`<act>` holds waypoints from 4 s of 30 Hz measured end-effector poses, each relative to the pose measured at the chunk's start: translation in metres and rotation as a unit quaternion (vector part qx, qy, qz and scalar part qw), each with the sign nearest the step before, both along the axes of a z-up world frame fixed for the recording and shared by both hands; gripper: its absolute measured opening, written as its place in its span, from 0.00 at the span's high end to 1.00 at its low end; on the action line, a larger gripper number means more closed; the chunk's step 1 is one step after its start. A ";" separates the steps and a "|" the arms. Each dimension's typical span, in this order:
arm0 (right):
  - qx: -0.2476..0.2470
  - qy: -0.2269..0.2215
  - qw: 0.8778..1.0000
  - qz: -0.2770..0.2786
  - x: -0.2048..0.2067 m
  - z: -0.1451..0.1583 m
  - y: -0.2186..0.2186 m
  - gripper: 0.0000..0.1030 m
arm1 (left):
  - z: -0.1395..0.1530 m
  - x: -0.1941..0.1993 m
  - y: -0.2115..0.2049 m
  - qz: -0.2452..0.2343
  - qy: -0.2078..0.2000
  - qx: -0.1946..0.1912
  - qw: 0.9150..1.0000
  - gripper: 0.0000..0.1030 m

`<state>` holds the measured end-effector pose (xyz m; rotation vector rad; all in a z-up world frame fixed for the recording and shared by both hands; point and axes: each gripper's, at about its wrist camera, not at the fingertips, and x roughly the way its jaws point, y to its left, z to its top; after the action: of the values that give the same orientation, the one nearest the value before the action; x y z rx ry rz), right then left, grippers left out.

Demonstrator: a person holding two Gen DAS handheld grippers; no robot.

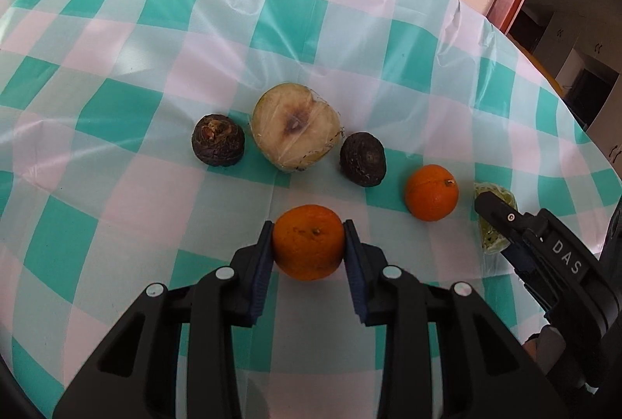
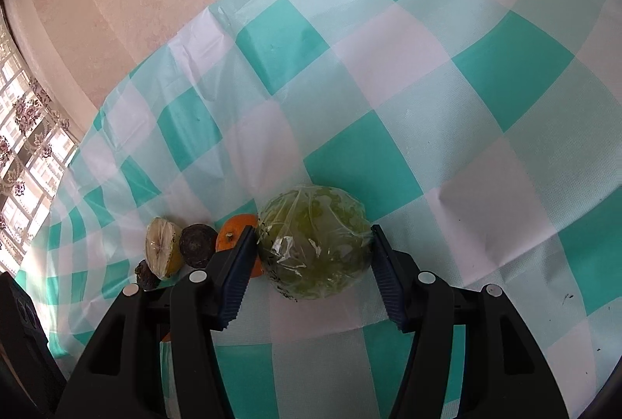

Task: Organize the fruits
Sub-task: 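Grasp an orange with left tool while right tool grasps wrapped green fruit, then carry the orange and green fruit over the purple-rimmed box with both tools, then open both tools to drop the orange and green fruit into the box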

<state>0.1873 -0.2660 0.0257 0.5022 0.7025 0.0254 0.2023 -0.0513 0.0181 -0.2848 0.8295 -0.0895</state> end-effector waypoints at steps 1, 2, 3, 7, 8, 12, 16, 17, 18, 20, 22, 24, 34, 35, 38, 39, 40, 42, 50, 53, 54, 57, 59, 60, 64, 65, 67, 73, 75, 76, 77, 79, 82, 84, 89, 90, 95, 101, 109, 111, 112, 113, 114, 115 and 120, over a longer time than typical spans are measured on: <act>0.001 -0.001 1.000 -0.002 -0.005 0.000 0.001 0.45 | -0.001 -0.012 0.001 0.001 0.001 0.001 1.000 0.67; 0.004 -0.003 1.000 0.000 -0.010 0.000 0.003 0.45 | -0.002 -0.019 0.005 0.003 0.001 0.002 1.000 0.66; 0.005 -0.006 1.000 0.003 -0.016 0.000 0.006 0.45 | -0.002 -0.027 0.008 0.006 0.001 0.003 1.000 0.66; 0.002 -0.012 1.000 0.015 -0.041 0.001 0.019 0.45 | -0.003 -0.054 0.018 0.019 0.003 -0.006 1.000 0.66; 0.002 -0.011 1.000 0.017 -0.048 0.001 0.022 0.45 | -0.004 -0.060 0.021 0.022 0.004 -0.007 1.000 0.66; 0.003 -0.009 0.999 0.033 -0.076 0.002 0.036 0.45 | 0.000 -0.083 0.024 0.027 0.004 -0.007 1.000 0.66; -0.003 -0.008 0.998 0.058 -0.102 0.002 0.053 0.45 | -0.002 -0.113 0.031 0.033 0.004 -0.009 0.999 0.66; -0.004 -0.009 0.998 0.063 -0.109 0.002 0.056 0.45 | -0.002 -0.119 0.032 0.035 0.004 -0.010 0.999 0.66; -0.005 -0.009 0.998 0.069 -0.115 0.002 0.060 0.45 | -0.002 -0.126 0.034 0.036 0.003 -0.010 0.999 0.66; -0.010 -0.009 0.997 0.078 -0.125 0.002 0.066 0.45 | -0.002 -0.138 0.036 0.038 0.002 -0.010 0.999 0.66; -0.013 -0.007 0.996 0.089 -0.135 0.002 0.073 0.44 | -0.002 -0.150 0.039 0.039 0.001 -0.010 0.999 0.66; -0.015 -0.008 0.995 0.102 -0.145 0.002 0.077 0.44 | -0.003 -0.161 0.040 0.040 0.000 -0.011 0.999 0.66; -0.018 -0.006 0.990 0.138 -0.176 0.000 0.089 0.45 | -0.001 -0.217 0.046 0.027 -0.019 -0.013 0.999 0.66; -0.017 -0.005 0.990 0.142 -0.179 0.000 0.090 0.45 | -0.001 -0.222 0.046 0.025 -0.020 -0.010 0.999 0.66; -0.015 -0.004 0.988 0.151 -0.189 -0.001 0.092 0.45 | -0.001 -0.240 0.049 0.024 -0.027 -0.009 0.999 0.66; -0.015 -0.004 0.988 0.154 -0.193 -0.001 0.092 0.45 | 0.000 -0.246 0.050 0.027 -0.030 -0.010 0.999 0.66; -0.015 -0.003 0.988 0.156 -0.196 -0.002 0.092 0.45 | 0.000 -0.250 0.052 0.030 -0.032 -0.010 0.999 0.66; -0.016 -0.002 0.987 0.162 -0.201 -0.002 0.093 0.45 | 0.001 -0.258 0.055 0.035 -0.038 -0.013 0.999 0.66; -0.029 0.001 0.981 0.192 -0.226 -0.003 0.103 0.45 | 0.004 -0.278 0.061 0.035 -0.053 -0.010 0.998 0.66; -0.036 0.005 0.978 0.203 -0.234 -0.004 0.108 0.45 | 0.006 -0.285 0.061 0.028 -0.063 -0.008 0.998 0.66; -0.037 0.006 0.978 0.206 -0.236 -0.005 0.110 0.44 | 0.006 -0.287 0.061 0.026 -0.065 -0.007 0.997 0.66; -0.042 0.009 0.977 0.211 -0.242 -0.005 0.113 0.44 | 0.007 -0.294 0.060 0.019 -0.072 -0.005 0.997 0.66; -0.044 0.011 0.976 0.213 -0.244 -0.006 0.115 0.44 | 0.007 -0.299 0.060 0.015 -0.074 -0.001 0.997 0.66; -0.046 0.012 0.976 0.212 -0.245 -0.006 0.115 0.45 | 0.008 -0.301 0.061 0.013 -0.075 0.000 0.997 0.66; -0.048 0.007 0.978 0.203 -0.247 -0.004 0.114 0.44 | 0.009 -0.308 0.062 0.012 -0.085 0.006 0.996 0.66; -0.047 0.002 0.979 0.200 -0.249 -0.003 0.113 0.44 | 0.010 -0.311 0.062 0.013 -0.091 0.010 0.996 0.66; -0.047 -0.008 0.980 0.194 -0.252 0.000 0.111 0.44 | 0.013 -0.316 0.062 0.015 -0.104 0.023 0.994 0.66; -0.070 -0.032 0.979 0.191 -0.262 0.009 0.117 0.44 | 0.026 -0.335 0.066 0.023 -0.138 0.055 0.989 0.66; -0.081 -0.043 0.976 0.196 -0.266 0.013 0.122 0.44 | 0.036 -0.343 0.070 0.029 -0.155 0.063 0.985 0.66; -0.083 -0.046 0.975 0.200 -0.267 0.015 0.125 0.44 | 0.042 -0.349 0.071 0.032 -0.166 0.070 0.983 0.66; -0.081 -0.049 0.974 0.204 -0.268 0.017 0.128 0.44 | 0.049 -0.354 0.073 0.036 -0.179 0.078 0.980 0.66; -0.077 -0.056 0.972 0.214 -0.272 0.022 0.135 0.44 | 0.063 -0.366 0.078 0.045 -0.202 0.095 0.974 0.66; -0.076 -0.067 0.967 0.236 -0.278 0.032 0.149 0.44 | 0.080 -0.381 0.089 0.064 -0.223 0.107 0.967 0.66; -0.076 -0.073 0.962 0.252 -0.282 0.038 0.160 0.44 | 0.090 -0.390 0.102 0.079 -0.229 0.105 0.965 0.66; -0.083 -0.092 0.948 0.293 -0.294 0.056 0.194 0.44 | 0.114 -0.416 0.136 0.127 -0.238 0.100 0.958 0.66; -0.085 -0.096 0.945 0.302 -0.297 0.061 0.202 0.44 | 0.119 -0.423 0.143 0.142 -0.240 0.103 0.955 0.66; -0.085 -0.127 0.926 0.345 -0.309 0.084 0.242 0.44 | 0.134 -0.441 0.183 0.204 -0.223 0.099 0.948 0.65; -0.102 -0.159 0.899 0.395 -0.322 0.105 0.293 0.44 | 0.128 -0.448 0.227 0.250 -0.159 0.089 0.951 0.65; -0.164 -0.155 0.866 0.447 -0.327 0.106 0.361 0.44 | 0.121 -0.440 0.257 0.276 -0.051 0.106 0.954 0.65; -0.197 -0.145 0.853 0.462 -0.329 0.103 0.379 0.44 | 0.119 -0.439 0.264 0.282 -0.024 0.123 0.951 0.65; -0.217 -0.137 0.845 0.470 -0.329 0.100 0.388 0.44 | 0.118 -0.440 0.269 0.285 -0.014 0.122 0.951 0.65; -0.241 -0.125 0.835 0.479 -0.330 0.096 0.399 0.44 | 0.115 -0.439 0.275 0.288 -0.003 0.123 0.950 0.65; -0.263 -0.114 0.825 0.486 -0.331 0.091 0.408 0.44 | 0.112 -0.438 0.281 0.292 0.012 0.128 0.948 0.65; -0.282 -0.104 0.817 0.493 -0.332 0.086 0.416 0.44 | 0.108 -0.437 0.286 0.294 0.025 0.132 0.946 0.65; -0.354 -0.045 0.776 0.520 -0.332 0.055 0.444 0.44 | 0.092 -0.433 0.302 0.285 0.072 0.137 0.946 0.65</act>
<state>-0.1449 0.1776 0.0807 -0.6648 0.7591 0.7988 -0.2310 0.2506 0.1096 -0.2615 0.8649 0.5916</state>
